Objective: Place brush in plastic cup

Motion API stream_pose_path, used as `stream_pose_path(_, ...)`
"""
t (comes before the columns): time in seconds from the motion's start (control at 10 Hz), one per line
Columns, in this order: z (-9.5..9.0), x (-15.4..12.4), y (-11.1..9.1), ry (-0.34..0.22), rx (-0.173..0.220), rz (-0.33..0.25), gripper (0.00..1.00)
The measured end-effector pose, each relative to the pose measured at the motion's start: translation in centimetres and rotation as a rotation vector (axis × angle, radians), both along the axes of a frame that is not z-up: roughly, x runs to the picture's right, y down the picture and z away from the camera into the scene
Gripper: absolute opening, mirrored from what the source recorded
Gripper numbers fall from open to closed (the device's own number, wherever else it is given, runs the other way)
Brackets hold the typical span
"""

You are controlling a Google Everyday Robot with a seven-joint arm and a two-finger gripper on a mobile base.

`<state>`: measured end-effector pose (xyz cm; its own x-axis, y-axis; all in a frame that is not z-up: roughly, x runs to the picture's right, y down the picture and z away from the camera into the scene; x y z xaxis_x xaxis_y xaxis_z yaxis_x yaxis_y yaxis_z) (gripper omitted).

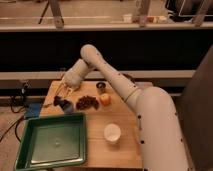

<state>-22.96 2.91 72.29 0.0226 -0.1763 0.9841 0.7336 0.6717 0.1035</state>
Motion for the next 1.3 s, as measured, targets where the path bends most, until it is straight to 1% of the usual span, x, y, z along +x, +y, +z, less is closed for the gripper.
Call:
stream_pose_path(0.5, 1.2, 0.5, 0.4, 0.032, -0.026, 0.009, 0.00)
stream_pose_path(1.0, 2.5, 1.3, 0.6, 0.056, -0.059, 0.042, 0.00)
stream_pose_path(1.3, 3.0, 1.4, 0.8, 0.064, -0.074, 0.054, 0.00)
